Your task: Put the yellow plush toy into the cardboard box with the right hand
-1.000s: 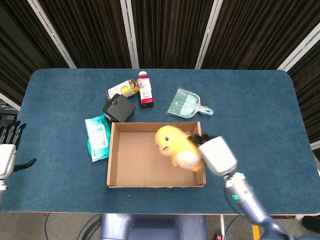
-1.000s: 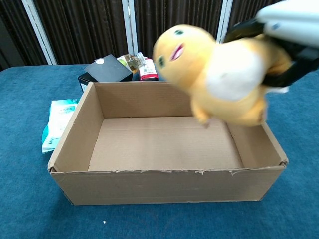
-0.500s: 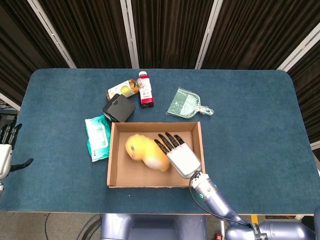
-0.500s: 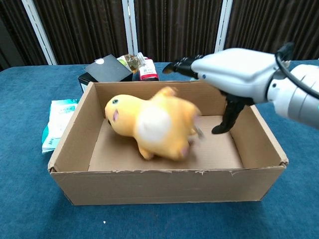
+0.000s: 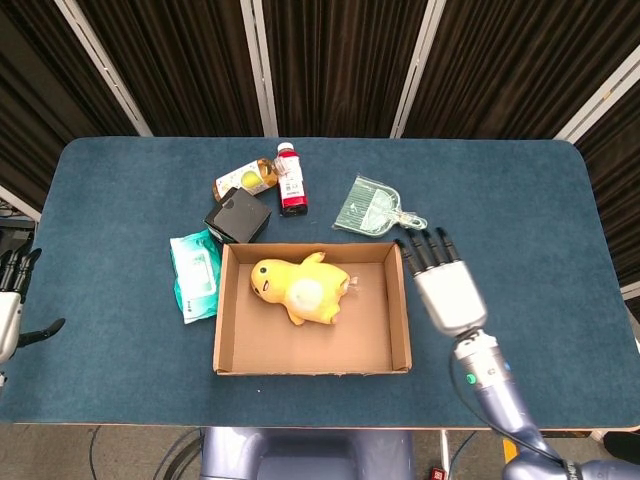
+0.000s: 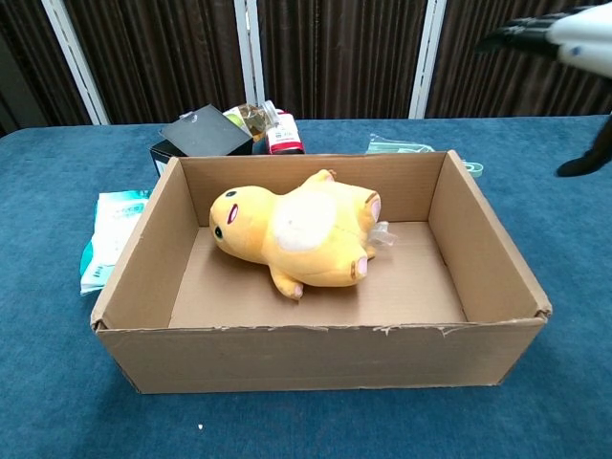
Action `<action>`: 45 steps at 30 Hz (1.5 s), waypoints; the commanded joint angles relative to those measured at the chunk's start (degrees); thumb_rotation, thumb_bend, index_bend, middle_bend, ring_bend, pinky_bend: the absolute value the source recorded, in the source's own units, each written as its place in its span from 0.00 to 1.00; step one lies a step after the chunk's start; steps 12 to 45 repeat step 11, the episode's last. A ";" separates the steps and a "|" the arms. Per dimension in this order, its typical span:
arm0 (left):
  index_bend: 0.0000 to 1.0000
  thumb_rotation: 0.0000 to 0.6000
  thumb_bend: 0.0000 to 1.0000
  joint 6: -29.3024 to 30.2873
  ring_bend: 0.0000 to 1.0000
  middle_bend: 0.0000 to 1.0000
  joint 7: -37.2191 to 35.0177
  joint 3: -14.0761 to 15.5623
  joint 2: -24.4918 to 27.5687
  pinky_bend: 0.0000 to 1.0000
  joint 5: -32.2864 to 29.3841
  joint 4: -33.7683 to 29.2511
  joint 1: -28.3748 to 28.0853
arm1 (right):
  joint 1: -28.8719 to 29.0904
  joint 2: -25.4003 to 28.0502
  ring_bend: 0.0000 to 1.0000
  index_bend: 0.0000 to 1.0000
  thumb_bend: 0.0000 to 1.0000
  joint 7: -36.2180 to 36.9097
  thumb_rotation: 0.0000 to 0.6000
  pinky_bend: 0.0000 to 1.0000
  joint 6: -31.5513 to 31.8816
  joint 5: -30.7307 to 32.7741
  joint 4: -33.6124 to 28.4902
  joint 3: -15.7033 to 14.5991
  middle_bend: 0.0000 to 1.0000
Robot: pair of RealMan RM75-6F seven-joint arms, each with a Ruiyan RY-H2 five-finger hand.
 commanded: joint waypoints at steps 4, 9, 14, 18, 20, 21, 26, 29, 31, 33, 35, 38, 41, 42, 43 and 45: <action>0.00 1.00 0.00 1.88 0.00 0.00 4.77 -1.19 -1.95 0.01 -0.94 1.13 -0.03 | -7.18 4.41 0.00 0.00 0.00 26.16 1.00 0.03 1.37 -1.83 19.83 -0.07 0.00; 0.00 1.00 0.00 -0.72 0.00 0.00 7.20 -1.95 -3.62 0.01 -3.85 1.54 -1.11 | -12.24 0.44 0.00 0.00 0.00 39.95 1.00 0.00 2.20 -1.81 34.70 -2.62 0.00; 0.00 1.00 0.00 -0.92 0.00 0.00 8.20 -2.15 -4.03 0.01 -4.41 1.77 -1.30 | -13.14 -0.77 0.00 0.00 0.00 41.22 1.00 0.00 3.48 -2.99 37.16 -3.35 0.00; 0.00 1.00 0.00 -0.92 0.00 0.00 8.20 -2.15 -4.03 0.01 -4.41 1.77 -1.30 | -13.14 -0.77 0.00 0.00 0.00 41.22 1.00 0.00 3.48 -2.99 37.16 -3.35 0.00; 0.00 1.00 0.00 -0.92 0.00 0.00 8.20 -2.15 -4.03 0.01 -4.41 1.77 -1.30 | -13.14 -0.77 0.00 0.00 0.00 41.22 1.00 0.00 3.48 -2.99 37.16 -3.35 0.00; 0.00 1.00 0.00 -0.92 0.00 0.00 8.20 -2.15 -4.03 0.01 -4.41 1.77 -1.30 | -13.14 -0.77 0.00 0.00 0.00 41.22 1.00 0.00 3.48 -2.99 37.16 -3.35 0.00; 0.00 1.00 0.00 -0.92 0.00 0.00 8.20 -2.15 -4.03 0.01 -4.41 1.77 -1.30 | -13.14 -0.77 0.00 0.00 0.00 41.22 1.00 0.00 3.48 -2.99 37.16 -3.35 0.00; 0.00 1.00 0.00 -0.92 0.00 0.00 8.20 -2.15 -4.03 0.01 -4.41 1.77 -1.30 | -13.14 -0.77 0.00 0.00 0.00 41.22 1.00 0.00 3.48 -2.99 37.16 -3.35 0.00; 0.00 1.00 0.00 -0.92 0.00 0.00 8.20 -2.15 -4.03 0.01 -4.41 1.77 -1.30 | -13.14 -0.77 0.00 0.00 0.00 41.22 1.00 0.00 3.48 -2.99 37.16 -3.35 0.00; 0.00 1.00 0.00 -0.92 0.00 0.00 8.20 -2.15 -4.03 0.01 -4.41 1.77 -1.30 | -13.14 -0.77 0.00 0.00 0.00 41.22 1.00 0.00 3.48 -2.99 37.16 -3.35 0.00; 0.00 1.00 0.00 -0.92 0.00 0.00 8.20 -2.15 -4.03 0.01 -4.41 1.77 -1.30 | -13.14 -0.77 0.00 0.00 0.00 41.22 1.00 0.00 3.48 -2.99 37.16 -3.35 0.00; 0.00 1.00 0.00 -0.92 0.00 0.00 8.20 -2.15 -4.03 0.01 -4.41 1.77 -1.30 | -13.14 -0.77 0.00 0.00 0.00 41.22 1.00 0.00 3.48 -2.99 37.16 -3.35 0.00; 0.00 1.00 0.00 -0.92 0.00 0.00 8.20 -2.15 -4.03 0.01 -4.41 1.77 -1.30 | -13.14 -0.77 0.00 0.00 0.00 41.22 1.00 0.00 3.48 -2.99 37.16 -3.35 0.00; 0.00 1.00 0.00 -0.92 0.00 0.00 8.20 -2.15 -4.03 0.01 -4.41 1.77 -1.30 | -13.14 -0.77 0.00 0.00 0.00 41.22 1.00 0.00 3.48 -2.99 37.16 -3.35 0.00; 0.00 1.00 0.00 -0.92 0.00 0.00 8.20 -2.15 -4.03 0.01 -4.41 1.77 -1.30 | -13.14 -0.77 0.00 0.00 0.00 41.22 1.00 0.00 3.48 -2.99 37.16 -3.35 0.00; 0.00 1.00 0.00 -0.92 0.00 0.00 8.20 -2.15 -4.03 0.01 -4.41 1.77 -1.30 | -13.14 -0.77 0.00 0.00 0.00 41.22 1.00 0.00 3.48 -2.99 37.16 -3.35 0.00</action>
